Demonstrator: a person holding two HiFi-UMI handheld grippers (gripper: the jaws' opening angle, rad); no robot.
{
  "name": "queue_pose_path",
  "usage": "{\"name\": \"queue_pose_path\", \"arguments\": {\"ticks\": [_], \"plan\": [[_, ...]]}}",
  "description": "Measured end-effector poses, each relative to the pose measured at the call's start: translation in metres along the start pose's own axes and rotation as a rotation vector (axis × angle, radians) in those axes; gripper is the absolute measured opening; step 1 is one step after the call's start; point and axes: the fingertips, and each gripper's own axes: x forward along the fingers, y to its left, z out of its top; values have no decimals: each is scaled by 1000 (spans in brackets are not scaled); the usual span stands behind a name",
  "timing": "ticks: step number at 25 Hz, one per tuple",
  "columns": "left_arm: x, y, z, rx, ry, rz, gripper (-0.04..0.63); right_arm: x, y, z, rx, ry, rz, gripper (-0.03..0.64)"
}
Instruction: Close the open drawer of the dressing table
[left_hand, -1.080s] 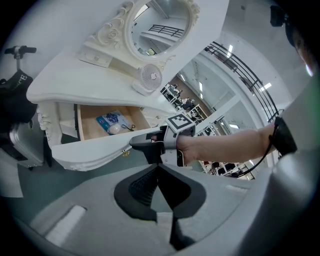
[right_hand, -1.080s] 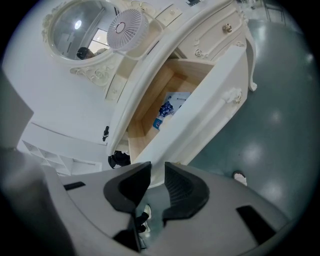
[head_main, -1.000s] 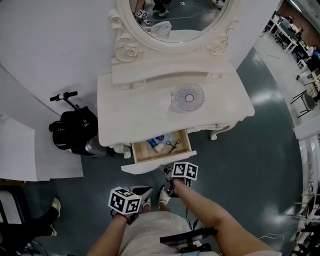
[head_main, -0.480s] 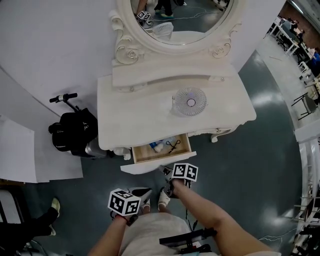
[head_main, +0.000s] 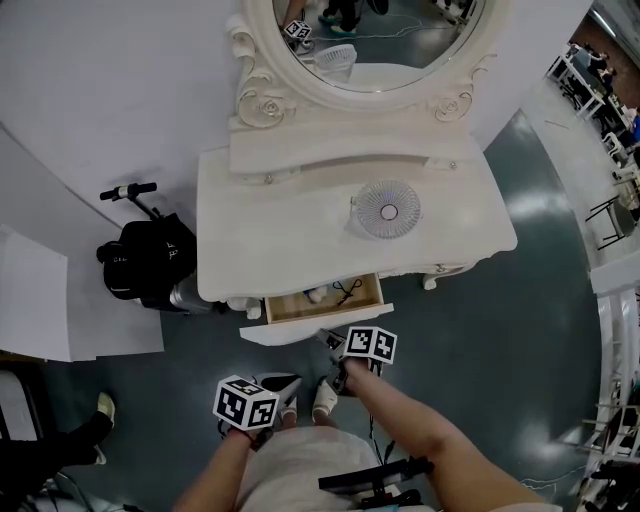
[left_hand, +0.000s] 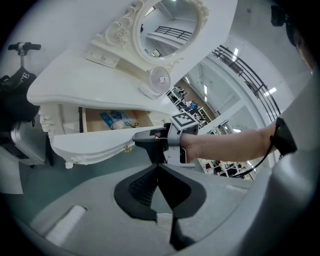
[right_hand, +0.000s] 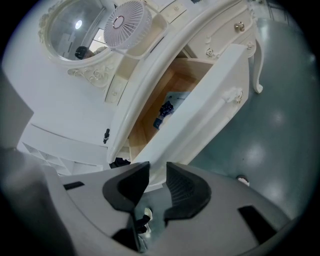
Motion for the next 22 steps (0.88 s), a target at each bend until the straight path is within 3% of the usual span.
{"name": "queue_pose_path", "arguments": {"ticks": [22], "plan": [[9, 16, 19, -8, 5, 15, 9, 18, 14, 32, -41, -28, 15, 107]]}}
